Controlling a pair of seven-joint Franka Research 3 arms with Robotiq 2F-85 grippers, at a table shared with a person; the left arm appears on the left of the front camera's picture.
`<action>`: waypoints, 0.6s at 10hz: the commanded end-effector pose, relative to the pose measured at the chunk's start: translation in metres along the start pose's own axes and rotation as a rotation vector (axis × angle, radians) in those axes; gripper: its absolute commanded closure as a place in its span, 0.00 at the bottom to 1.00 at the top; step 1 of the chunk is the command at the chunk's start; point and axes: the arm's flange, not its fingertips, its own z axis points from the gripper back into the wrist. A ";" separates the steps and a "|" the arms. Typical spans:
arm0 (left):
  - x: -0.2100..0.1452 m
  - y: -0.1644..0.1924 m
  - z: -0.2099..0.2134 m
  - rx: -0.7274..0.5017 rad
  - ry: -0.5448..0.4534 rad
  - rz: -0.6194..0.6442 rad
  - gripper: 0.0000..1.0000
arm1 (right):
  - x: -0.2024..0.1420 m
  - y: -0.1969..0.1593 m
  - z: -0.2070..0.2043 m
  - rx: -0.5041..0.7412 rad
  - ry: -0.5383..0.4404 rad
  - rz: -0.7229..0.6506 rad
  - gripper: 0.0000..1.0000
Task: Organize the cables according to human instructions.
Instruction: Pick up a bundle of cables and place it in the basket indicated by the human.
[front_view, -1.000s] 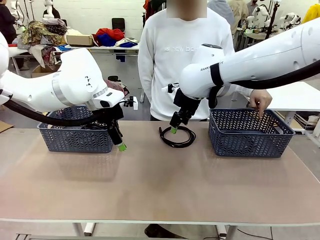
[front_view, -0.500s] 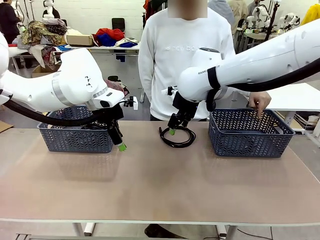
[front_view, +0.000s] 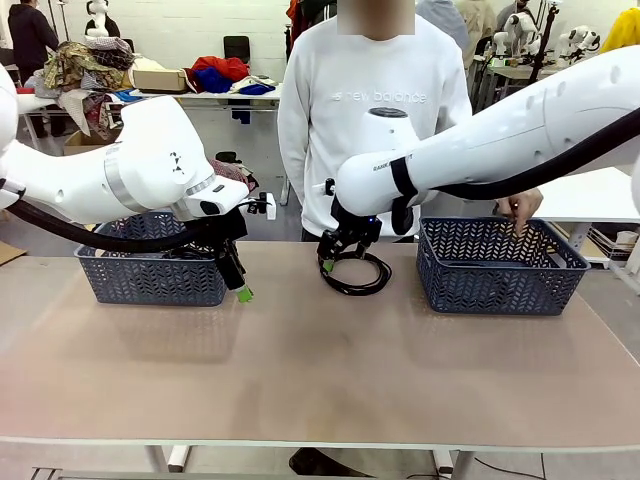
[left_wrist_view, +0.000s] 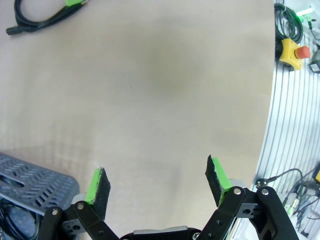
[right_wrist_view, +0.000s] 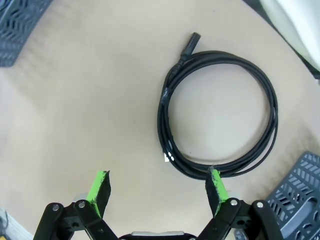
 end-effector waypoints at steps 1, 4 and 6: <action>-0.001 0.000 0.001 0.001 -0.002 0.002 0.00 | 0.022 0.010 -0.010 -0.065 0.025 -0.065 0.00; -0.001 0.000 0.001 0.001 -0.002 0.002 0.00 | 0.038 0.010 -0.030 -0.067 0.044 -0.091 0.00; -0.001 0.000 0.001 0.001 -0.002 0.002 0.00 | 0.046 0.008 -0.040 -0.063 0.051 -0.089 0.00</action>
